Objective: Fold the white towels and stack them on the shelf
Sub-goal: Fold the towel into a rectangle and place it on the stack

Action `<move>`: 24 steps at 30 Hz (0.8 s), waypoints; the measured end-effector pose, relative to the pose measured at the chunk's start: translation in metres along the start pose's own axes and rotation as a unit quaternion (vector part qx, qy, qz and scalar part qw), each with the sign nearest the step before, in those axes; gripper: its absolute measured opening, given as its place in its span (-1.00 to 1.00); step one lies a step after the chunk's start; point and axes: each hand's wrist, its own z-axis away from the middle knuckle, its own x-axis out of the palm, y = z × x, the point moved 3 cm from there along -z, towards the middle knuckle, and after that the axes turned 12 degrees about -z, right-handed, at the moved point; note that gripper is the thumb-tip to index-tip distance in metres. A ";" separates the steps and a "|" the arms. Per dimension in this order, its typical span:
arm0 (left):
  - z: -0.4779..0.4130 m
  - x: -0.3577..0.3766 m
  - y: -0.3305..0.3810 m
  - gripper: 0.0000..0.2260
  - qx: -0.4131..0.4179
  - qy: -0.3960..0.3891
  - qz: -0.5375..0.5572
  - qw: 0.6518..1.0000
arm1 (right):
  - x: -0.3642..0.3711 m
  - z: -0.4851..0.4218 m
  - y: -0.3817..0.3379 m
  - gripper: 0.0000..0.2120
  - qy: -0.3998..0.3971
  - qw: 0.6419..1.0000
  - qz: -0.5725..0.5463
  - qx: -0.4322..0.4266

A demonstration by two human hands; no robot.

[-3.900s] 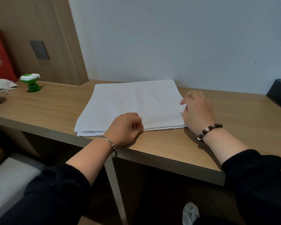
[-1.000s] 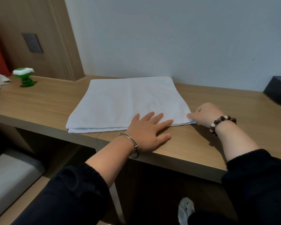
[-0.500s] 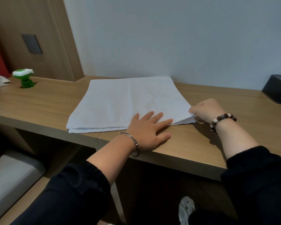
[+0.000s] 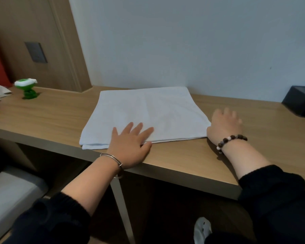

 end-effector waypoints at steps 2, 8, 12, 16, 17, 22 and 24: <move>0.003 0.001 0.000 -0.53 0.003 -0.009 0.006 1.000 | 0.000 0.001 -0.017 -0.60 0.049 0.992 -0.066 -0.094; 0.005 -0.001 0.008 -0.50 0.011 0.014 0.013 1.000 | 0.039 0.009 -0.038 -0.51 -0.264 0.953 -0.023 -0.145; 0.020 -0.001 -0.009 -0.50 0.010 0.040 0.035 0.999 | 0.038 0.007 -0.039 -0.48 -0.280 0.957 -0.020 -0.079; 0.051 0.007 -0.051 -0.57 -0.057 0.084 0.037 0.994 | 0.031 0.015 -0.072 -0.62 -0.198 0.977 0.020 -0.081; 0.058 0.009 -0.061 -0.59 -0.067 0.101 0.035 0.992 | 0.031 0.018 -0.088 -0.62 -0.176 0.977 -0.011 -0.117; 0.081 0.020 -0.110 -0.61 -0.155 0.185 0.198 0.950 | 0.037 0.052 -0.185 -0.69 -0.247 0.878 -0.299 -0.280; 0.085 0.028 -0.122 -0.60 -0.180 0.188 0.291 0.921 | 0.043 0.062 -0.212 -0.81 -0.262 0.854 -0.331 -0.305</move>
